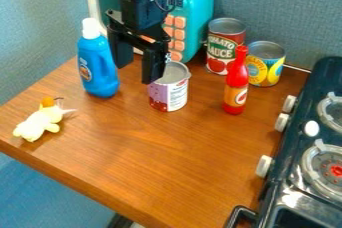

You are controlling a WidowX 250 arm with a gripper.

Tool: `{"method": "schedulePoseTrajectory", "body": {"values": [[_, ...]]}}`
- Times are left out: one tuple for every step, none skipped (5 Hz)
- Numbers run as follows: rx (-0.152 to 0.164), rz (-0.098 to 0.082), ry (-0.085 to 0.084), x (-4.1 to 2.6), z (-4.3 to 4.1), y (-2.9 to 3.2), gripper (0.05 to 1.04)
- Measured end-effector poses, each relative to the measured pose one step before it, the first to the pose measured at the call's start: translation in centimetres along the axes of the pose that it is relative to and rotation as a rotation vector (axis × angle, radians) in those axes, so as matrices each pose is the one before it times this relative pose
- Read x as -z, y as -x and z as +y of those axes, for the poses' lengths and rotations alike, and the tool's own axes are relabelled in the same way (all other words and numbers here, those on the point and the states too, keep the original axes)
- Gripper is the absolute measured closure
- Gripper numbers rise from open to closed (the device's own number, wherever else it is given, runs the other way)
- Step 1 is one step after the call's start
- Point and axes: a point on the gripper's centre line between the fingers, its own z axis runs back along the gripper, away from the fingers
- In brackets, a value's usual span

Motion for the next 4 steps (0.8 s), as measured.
{"method": "schedulePoseTrajectory", "body": {"values": [[-0.0031, 0.0337, 0.0106, 0.935, -0.139, 0.176, 0.083], [-0.0462, 0.0096, 0.0385, -0.504, 0.069, -2.392, 0.083], [-0.0410, 0.0117, -0.0036, -0.030, 0.331, -1.347, 0.083], [-0.0106, -0.0109, 0.0090, -0.479, 0.093, -1.562, 0.083]]}}
